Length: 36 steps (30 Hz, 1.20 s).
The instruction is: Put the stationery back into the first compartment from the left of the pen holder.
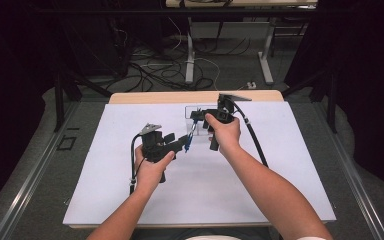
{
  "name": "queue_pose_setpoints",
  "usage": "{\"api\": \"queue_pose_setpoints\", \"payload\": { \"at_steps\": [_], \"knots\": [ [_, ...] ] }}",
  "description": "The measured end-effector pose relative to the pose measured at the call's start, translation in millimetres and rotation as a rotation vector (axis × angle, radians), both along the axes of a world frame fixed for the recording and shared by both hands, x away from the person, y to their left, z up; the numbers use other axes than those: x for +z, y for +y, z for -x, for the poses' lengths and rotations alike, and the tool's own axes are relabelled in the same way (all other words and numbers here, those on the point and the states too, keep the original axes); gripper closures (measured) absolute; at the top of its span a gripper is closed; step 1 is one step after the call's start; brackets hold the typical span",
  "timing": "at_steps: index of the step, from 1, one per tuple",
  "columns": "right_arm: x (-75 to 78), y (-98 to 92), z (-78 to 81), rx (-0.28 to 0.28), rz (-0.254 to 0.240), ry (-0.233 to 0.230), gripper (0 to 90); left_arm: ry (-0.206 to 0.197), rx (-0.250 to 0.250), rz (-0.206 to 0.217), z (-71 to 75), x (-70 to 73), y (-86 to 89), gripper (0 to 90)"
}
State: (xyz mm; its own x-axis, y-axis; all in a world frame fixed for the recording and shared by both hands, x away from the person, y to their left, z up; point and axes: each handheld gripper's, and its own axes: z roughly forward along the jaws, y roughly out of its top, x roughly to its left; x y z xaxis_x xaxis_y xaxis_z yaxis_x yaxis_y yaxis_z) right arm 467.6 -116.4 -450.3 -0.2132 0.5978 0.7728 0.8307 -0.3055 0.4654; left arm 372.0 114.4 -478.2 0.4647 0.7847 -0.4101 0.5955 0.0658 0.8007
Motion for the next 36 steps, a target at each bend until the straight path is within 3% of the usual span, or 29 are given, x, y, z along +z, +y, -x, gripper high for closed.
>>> {"api": "queue_pose_setpoints", "payload": {
  "at_steps": [5,13,18,22,26,32,36],
  "knots": [
    [9.5,1.2,-4.9,-0.017,0.025,-0.038,79.6,-0.011,0.011,-0.057,2.5,-4.7,14.0,32.7],
    [32.8,6.4,-17.0,-0.088,0.105,-0.22,79.6,-0.019,-0.004,-0.112,9.9,-9.6,27.4,27.1],
    [48.5,10.5,-29.2,-0.133,0.2,-0.353,79.6,-0.024,0.0,-0.123,14.7,-12.4,33.1,25.6],
    [54.8,13.5,-39.0,-0.163,0.274,-0.41,79.5,-0.024,0.0,-0.124,14.8,-9.9,37.7,23.4],
    [52.3,18.2,-48.3,-0.182,0.309,-0.427,79.6,-0.019,0.021,-0.138,15.0,-9.6,41.2,19.4],
    [45.3,29.1,-56.8,-0.182,0.359,-0.451,79.6,-0.004,0.04,-0.107,12.6,-12.5,45.6,15.0],
    [43.4,35.0,-60.2,-0.177,0.4,-0.485,79.5,-0.007,0.042,-0.11,11.6,-13.6,45.9,10.7]
  ]
}}
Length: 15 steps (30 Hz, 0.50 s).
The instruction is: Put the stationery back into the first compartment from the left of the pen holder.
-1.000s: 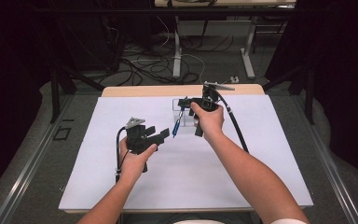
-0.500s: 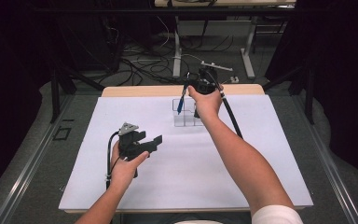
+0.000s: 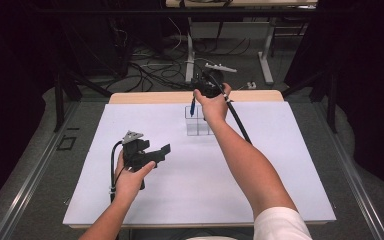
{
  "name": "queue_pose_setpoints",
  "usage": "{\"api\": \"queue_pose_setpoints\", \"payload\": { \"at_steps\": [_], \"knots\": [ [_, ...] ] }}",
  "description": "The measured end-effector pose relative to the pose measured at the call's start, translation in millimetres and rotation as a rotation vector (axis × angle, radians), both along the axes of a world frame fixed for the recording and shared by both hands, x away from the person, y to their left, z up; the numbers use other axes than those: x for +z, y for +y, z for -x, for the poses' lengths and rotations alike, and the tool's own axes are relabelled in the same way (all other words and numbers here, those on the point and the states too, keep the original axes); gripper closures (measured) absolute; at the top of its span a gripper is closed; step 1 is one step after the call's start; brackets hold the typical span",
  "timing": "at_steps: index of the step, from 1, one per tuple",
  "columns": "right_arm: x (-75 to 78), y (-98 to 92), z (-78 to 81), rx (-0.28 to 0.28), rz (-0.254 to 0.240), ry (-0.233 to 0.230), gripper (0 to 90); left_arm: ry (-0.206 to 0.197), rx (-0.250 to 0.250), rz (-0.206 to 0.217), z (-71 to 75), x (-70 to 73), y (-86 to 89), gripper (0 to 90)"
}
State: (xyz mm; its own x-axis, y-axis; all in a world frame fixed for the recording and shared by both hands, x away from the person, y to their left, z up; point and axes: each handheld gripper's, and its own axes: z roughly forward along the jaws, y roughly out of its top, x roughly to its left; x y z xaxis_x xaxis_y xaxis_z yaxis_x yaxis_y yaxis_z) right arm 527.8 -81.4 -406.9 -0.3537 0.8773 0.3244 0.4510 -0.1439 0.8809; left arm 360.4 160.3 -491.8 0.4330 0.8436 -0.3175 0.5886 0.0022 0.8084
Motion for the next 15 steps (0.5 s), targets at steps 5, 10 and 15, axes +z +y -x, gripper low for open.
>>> {"api": "queue_pose_setpoints", "payload": {
  "at_steps": [5,10,15],
  "knots": [
    [-6.8,7.7,-3.4,0.0,0.063,-0.031,79.4,0.012,-0.002,-0.001,-1.4,-2.8,-3.0,8.5],
    [-14.0,17.5,-2.3,0.02,0.136,-0.053,79.4,0.001,0.001,-0.003,-1.3,-3.8,-6.8,8.4],
    [-19.1,21.6,-1.1,0.037,0.174,-0.061,78.7,0.013,-0.015,-0.004,-1.4,-5.2,-7.7,8.3]
  ]
}}
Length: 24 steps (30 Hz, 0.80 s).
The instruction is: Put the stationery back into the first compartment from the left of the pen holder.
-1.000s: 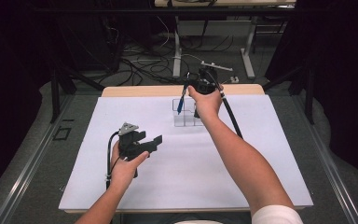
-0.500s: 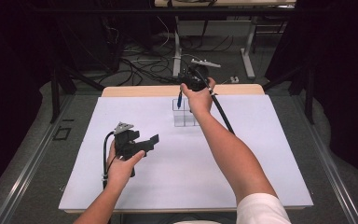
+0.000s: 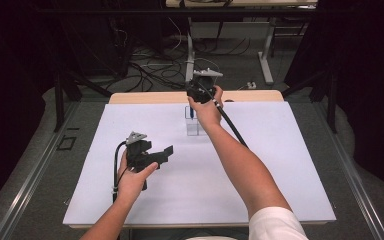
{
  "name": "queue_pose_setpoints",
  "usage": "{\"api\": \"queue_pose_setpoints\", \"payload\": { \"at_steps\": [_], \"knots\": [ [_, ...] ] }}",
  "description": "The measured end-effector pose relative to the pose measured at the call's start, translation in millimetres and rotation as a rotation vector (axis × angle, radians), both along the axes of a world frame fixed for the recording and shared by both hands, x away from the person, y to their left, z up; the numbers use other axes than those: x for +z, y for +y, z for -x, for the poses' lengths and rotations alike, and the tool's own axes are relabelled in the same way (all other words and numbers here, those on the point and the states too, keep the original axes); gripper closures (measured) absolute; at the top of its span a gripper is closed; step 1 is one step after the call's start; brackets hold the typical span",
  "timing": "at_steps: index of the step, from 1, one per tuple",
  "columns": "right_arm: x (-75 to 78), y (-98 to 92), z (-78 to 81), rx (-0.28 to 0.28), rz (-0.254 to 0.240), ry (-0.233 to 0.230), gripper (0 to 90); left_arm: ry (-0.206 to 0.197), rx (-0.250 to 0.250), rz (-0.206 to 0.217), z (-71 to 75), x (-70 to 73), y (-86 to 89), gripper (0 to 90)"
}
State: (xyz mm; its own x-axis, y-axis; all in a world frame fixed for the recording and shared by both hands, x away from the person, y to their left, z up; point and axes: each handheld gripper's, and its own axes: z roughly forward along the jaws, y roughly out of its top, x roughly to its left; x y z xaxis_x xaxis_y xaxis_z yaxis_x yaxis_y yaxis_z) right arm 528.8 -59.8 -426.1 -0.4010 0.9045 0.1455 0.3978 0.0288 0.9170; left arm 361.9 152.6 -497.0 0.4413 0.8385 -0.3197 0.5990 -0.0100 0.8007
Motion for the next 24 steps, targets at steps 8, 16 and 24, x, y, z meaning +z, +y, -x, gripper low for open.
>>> {"api": "queue_pose_setpoints", "payload": {
  "at_steps": [8,16,24],
  "knots": [
    [-4.8,-3.1,4.2,0.036,0.023,-0.017,48.6,-0.014,0.013,0.004,-0.7,1.1,1.3,8.2],
    [2.9,-17.9,23.6,0.078,0.015,-0.024,32.7,-0.014,0.023,-0.004,-2.7,2.7,7.4,7.2],
    [4.8,-41.3,57.4,0.117,0.009,0.039,14.7,-0.022,0.047,-0.007,-5.8,4.3,15.2,1.9]
  ]
}}
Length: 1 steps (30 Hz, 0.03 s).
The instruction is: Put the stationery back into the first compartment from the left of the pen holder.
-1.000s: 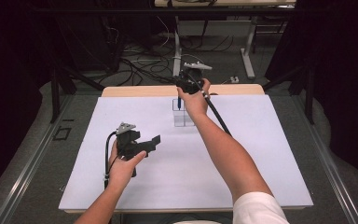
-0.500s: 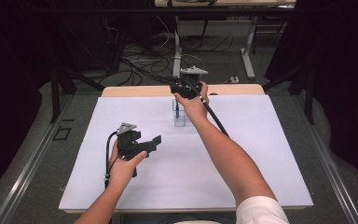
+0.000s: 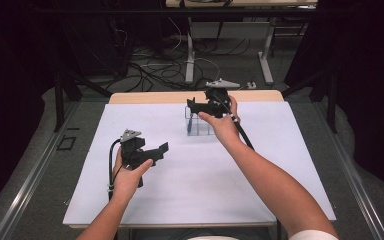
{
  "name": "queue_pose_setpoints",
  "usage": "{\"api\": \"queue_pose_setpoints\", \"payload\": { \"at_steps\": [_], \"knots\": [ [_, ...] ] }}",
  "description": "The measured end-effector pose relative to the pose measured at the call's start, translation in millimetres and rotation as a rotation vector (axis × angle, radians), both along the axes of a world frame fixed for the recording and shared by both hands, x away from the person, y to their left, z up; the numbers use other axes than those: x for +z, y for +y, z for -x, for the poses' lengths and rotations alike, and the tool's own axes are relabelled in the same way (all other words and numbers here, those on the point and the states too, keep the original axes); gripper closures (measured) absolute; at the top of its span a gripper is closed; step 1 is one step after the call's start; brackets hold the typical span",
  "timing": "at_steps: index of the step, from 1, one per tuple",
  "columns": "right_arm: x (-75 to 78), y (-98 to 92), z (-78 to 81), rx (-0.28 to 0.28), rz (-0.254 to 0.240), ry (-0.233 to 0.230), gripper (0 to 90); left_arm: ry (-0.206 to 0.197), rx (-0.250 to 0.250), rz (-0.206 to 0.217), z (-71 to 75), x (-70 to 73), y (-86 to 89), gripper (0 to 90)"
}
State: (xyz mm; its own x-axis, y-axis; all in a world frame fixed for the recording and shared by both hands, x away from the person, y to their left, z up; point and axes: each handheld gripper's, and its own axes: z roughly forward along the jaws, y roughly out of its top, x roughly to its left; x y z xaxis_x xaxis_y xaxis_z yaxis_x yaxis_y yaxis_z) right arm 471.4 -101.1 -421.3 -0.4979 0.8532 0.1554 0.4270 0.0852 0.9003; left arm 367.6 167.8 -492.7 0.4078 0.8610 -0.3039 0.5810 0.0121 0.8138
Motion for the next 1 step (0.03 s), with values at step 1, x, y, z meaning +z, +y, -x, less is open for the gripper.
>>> {"api": "queue_pose_setpoints", "payload": {
  "at_steps": [1],
  "knots": [
    [-1.2,-3.0,4.5,0.002,-0.001,0.006,14.4,-0.002,0.006,0.001,-0.5,-0.7,0.4,0.8]
  ]
}}
